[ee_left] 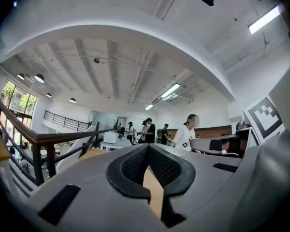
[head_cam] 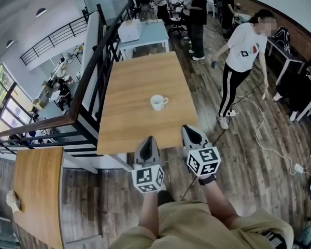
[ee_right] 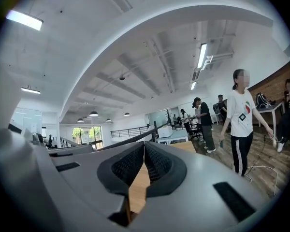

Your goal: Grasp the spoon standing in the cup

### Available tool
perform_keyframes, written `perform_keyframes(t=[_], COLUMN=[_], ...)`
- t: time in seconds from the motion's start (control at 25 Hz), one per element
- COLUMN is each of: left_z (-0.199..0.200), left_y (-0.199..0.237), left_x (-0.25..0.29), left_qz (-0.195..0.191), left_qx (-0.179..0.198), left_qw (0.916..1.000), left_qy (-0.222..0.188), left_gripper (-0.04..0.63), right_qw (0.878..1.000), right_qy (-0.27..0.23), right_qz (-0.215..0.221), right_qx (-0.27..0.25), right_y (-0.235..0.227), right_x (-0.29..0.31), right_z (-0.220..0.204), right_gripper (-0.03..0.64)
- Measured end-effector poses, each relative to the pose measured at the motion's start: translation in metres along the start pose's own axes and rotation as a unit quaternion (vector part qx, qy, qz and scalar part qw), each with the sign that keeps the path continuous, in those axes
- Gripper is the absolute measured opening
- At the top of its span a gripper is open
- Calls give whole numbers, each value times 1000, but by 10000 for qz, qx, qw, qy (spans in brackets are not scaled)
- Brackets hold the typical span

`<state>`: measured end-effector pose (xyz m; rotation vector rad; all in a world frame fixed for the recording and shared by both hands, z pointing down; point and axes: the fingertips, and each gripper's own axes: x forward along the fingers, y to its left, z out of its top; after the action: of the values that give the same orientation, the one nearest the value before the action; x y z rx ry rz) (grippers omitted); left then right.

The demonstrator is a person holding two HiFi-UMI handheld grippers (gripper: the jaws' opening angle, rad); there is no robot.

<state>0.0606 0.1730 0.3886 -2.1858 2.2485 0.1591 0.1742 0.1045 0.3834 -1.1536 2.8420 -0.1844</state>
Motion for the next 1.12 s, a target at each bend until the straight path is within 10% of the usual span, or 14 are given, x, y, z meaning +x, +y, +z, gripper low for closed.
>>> perform_keyframes(t=[1.12], left_z=[-29], left_y=[168], left_x=[264], left_qz=[-1043], left_qx=[-83], left_qw=[9940], left_qy=[322], left_gripper=[2], right_qw=[9951], right_qy=[564], right_qz=[-803], right_qx=[-139], right_y=[-39], right_x=[301], right_z=[-42], right_gripper=[15])
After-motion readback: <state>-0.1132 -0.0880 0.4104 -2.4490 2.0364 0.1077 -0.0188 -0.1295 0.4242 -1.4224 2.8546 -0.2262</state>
